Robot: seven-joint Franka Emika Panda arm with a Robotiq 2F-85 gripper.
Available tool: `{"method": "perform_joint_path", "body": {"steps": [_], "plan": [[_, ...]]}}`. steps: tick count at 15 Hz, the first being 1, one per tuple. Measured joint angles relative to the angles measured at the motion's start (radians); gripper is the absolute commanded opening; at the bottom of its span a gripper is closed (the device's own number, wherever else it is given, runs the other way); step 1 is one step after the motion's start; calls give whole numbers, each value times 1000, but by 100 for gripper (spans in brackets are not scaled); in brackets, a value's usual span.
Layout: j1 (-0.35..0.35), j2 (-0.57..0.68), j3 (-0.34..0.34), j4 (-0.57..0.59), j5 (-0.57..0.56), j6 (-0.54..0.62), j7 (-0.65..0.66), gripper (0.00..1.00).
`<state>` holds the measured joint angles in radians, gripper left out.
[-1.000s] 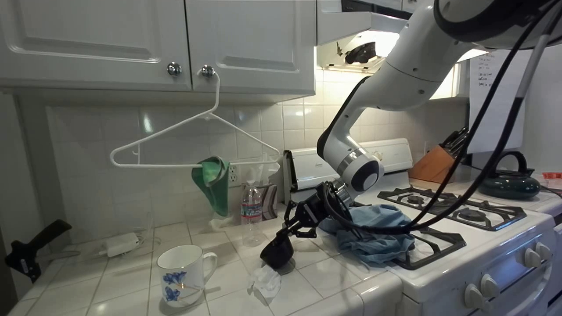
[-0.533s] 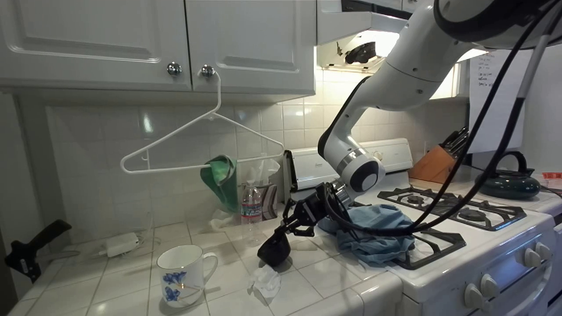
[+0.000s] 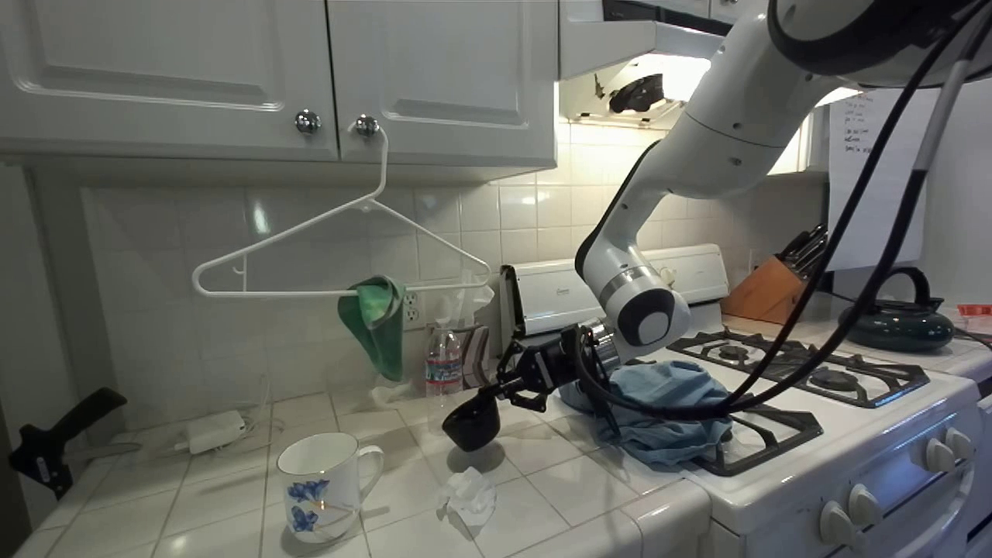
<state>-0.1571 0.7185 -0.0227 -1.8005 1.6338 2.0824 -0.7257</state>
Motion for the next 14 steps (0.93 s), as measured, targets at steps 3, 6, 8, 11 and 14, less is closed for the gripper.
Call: {"method": "perform_joint_path", "body": {"steps": [3,6,8,11,14], "plan": [[-12,0,-6,-16,52,-59,-29,1],[-18,-1,-17,-33,93,-123,-54,1],[-20,-5,-24,-44,104,-166,-67,1],[-20,-24,-31,-71,112,-234,-93,1],[-16,-46,-32,-102,114,-280,-122,5]]}}
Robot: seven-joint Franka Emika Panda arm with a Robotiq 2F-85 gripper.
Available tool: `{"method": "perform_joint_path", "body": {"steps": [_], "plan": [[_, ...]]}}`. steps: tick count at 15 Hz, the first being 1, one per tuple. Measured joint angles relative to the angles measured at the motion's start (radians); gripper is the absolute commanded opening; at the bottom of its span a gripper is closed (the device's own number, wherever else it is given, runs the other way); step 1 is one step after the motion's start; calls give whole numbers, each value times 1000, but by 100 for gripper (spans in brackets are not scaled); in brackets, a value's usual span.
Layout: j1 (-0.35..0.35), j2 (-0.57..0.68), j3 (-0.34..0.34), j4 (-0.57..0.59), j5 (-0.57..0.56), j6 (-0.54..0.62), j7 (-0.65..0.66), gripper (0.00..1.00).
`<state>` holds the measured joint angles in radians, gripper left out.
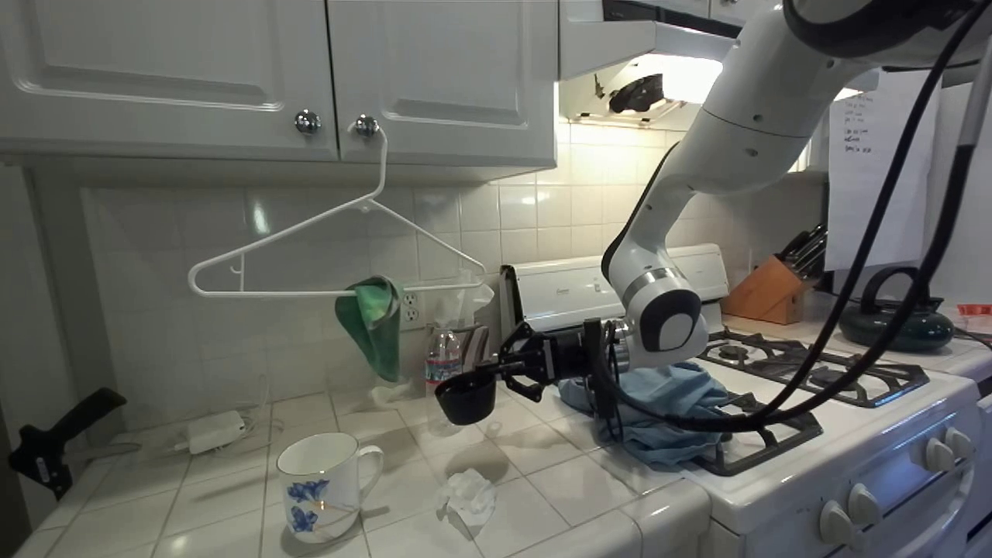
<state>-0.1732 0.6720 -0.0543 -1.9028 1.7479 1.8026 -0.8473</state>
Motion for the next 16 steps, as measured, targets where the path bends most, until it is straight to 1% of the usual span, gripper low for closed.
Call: {"method": "perform_joint_path", "body": {"steps": [4,11,12,16], "plan": [[7,-30,-2,-34,2,-6,-8,5],[7,-32,-4,-35,4,-6,-8,5],[7,-32,-4,-35,4,-6,-8,1],[17,-27,-15,-30,4,-6,-8,1]]}}
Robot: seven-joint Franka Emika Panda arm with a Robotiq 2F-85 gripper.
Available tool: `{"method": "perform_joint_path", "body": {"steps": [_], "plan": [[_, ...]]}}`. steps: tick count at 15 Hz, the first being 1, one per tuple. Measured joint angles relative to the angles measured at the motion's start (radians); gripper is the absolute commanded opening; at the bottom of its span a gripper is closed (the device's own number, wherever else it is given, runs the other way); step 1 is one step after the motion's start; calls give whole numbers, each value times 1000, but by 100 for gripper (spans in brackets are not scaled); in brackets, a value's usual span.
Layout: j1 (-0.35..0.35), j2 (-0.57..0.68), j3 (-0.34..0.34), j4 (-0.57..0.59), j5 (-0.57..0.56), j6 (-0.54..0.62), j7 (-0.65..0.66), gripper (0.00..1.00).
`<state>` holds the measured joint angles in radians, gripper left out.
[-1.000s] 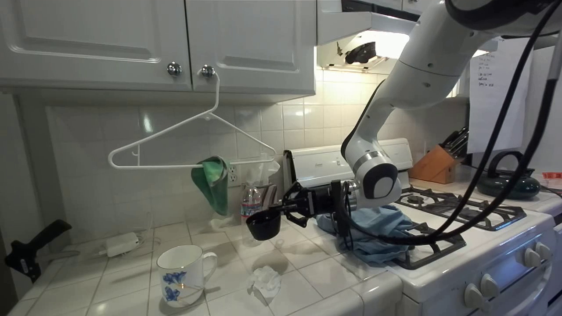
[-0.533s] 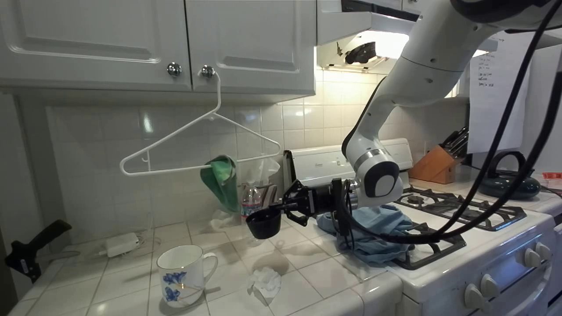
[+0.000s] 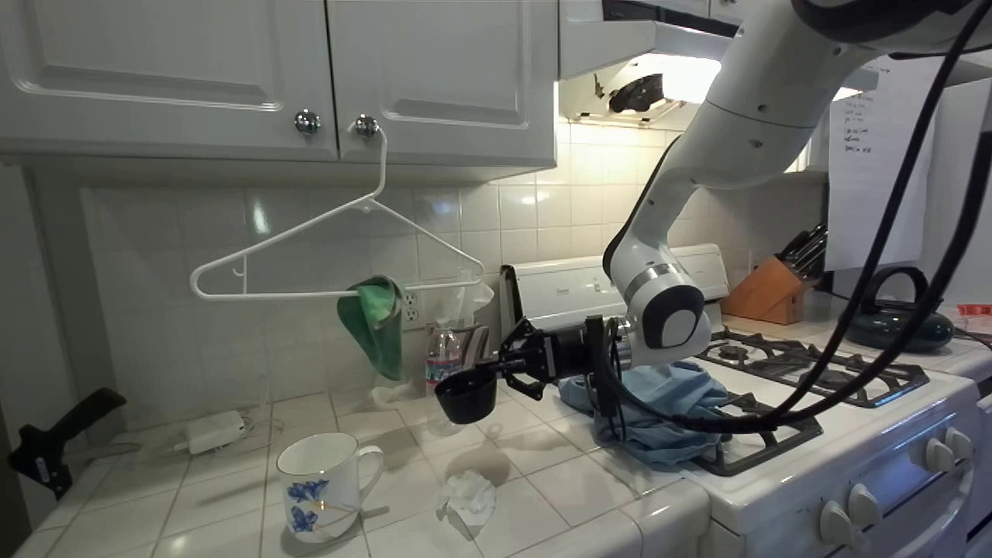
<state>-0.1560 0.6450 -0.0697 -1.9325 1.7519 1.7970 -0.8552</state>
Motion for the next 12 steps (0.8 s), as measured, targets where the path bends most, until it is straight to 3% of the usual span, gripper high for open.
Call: {"method": "perform_joint_path", "body": {"steps": [12], "plan": [[146,36,34,106,0,17,-25,1]]}}
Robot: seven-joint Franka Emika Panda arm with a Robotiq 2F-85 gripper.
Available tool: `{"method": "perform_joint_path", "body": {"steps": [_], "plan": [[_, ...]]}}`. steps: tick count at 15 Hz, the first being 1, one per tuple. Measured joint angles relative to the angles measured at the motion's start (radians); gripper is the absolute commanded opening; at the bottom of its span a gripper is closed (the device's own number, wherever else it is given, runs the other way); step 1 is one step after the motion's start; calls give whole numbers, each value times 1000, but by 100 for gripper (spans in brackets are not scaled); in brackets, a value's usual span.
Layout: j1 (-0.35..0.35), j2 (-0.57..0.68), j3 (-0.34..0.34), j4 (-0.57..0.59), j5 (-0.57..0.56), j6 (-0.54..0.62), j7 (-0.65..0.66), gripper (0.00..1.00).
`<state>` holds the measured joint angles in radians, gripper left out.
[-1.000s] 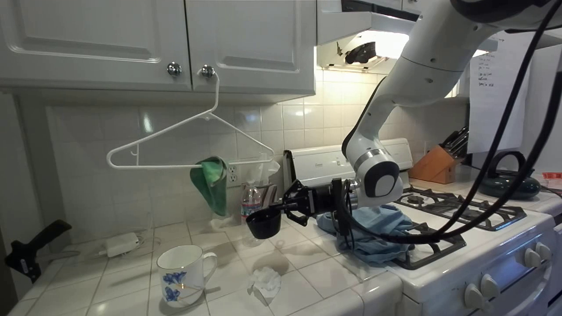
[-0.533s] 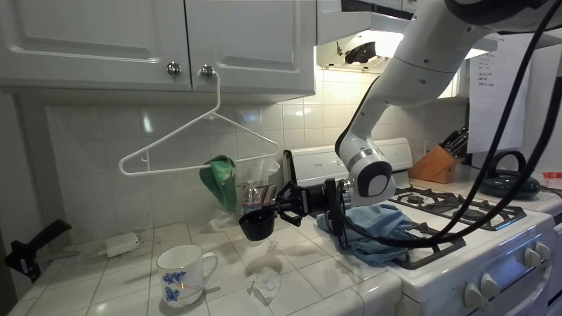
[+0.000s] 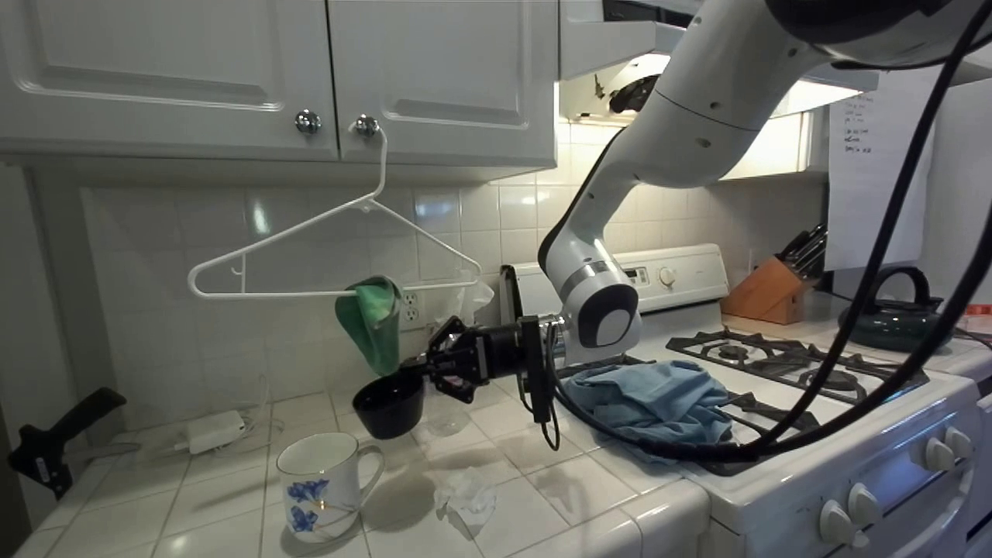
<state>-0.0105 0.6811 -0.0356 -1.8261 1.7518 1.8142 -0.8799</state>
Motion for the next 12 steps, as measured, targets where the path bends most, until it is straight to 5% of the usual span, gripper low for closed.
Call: {"method": "perform_joint_path", "body": {"steps": [12], "plan": [[83,57,36,146,-1,67,-33,1]]}}
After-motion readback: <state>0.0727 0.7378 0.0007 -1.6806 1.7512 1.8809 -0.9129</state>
